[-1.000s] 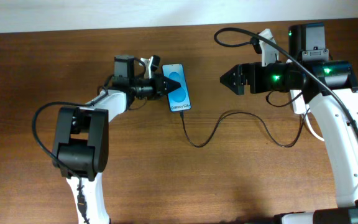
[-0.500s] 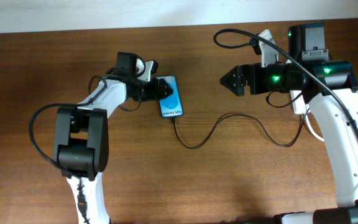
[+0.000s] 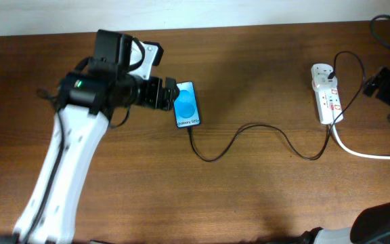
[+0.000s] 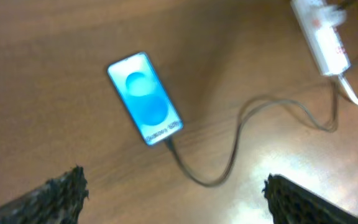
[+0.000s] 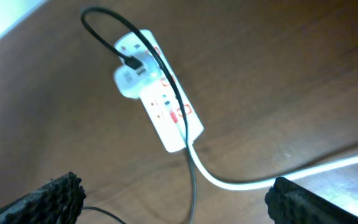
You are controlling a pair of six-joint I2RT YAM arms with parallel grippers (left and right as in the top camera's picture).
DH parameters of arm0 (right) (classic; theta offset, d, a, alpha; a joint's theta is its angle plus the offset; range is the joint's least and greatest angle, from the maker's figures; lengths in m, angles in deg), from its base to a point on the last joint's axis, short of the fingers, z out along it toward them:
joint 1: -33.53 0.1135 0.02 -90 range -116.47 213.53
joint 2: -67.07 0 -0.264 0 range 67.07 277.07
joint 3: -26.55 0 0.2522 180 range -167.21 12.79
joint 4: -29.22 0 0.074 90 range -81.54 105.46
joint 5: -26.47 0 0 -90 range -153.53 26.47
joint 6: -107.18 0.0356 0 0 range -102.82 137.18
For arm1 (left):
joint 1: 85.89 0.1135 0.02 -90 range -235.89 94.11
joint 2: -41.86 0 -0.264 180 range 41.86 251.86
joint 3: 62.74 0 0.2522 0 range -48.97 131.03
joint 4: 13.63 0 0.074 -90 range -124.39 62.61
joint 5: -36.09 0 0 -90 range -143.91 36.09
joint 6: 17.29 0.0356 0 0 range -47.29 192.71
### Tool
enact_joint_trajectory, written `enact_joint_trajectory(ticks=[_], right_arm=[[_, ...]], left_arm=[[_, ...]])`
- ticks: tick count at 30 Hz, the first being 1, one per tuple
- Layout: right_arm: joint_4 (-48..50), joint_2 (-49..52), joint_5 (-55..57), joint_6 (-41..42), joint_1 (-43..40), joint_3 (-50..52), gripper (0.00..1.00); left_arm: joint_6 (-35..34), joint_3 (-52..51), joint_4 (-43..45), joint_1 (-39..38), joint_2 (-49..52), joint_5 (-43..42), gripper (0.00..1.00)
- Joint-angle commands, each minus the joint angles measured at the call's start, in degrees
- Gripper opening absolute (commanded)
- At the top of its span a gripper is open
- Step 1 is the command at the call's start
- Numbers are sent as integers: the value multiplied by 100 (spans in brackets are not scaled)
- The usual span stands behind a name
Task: Plug charger to phone and switch on socket
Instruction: 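Retract the left arm and move the right gripper to the power strip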
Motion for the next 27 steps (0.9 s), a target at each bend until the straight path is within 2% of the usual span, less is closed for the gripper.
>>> enact_joint_trajectory(ticks=[1, 3, 5, 6, 8, 10, 13, 18, 23, 27], right_arm=[[420, 278, -540, -94, -212, -31, 98], [684, 610, -651, -94, -216, -31, 98], [944, 1005, -800, -94, -238, -31, 98], [1110, 1169, -835, -127, -262, -31, 98], [1530, 1329, -1528, -247, -369, -33, 98], [1838, 1338, -1989, -122, -629, -33, 98], [1989, 1342, -1797, 22, -1091, -33, 98], [1969, 2081, -1484, -50, -1003, -31, 98], [2337, 2717, -1513, -472, -205, -33, 98], [2151, 2741, -463, -330, 411, -33, 99]], left_arm=[[411, 0, -376, -155, -1449, 138, 96], [400, -363, -603, -155, -2389, 450, 97], [398, -1235, -444, -155, -3477, 479, 96], [398, -1589, -308, -155, -3877, 476, 99], [402, -2002, -280, -155, -4409, 472, 99], [402, -2020, -446, -155, -4435, 472, 99], [402, -2020, -483, -155, -4430, 470, 99], [402, -2020, -496, -155, -4428, 472, 99], [402, -2020, -496, -155, -4430, 470, 99], [402, -2020, -496, -155, -4428, 470, 99]])
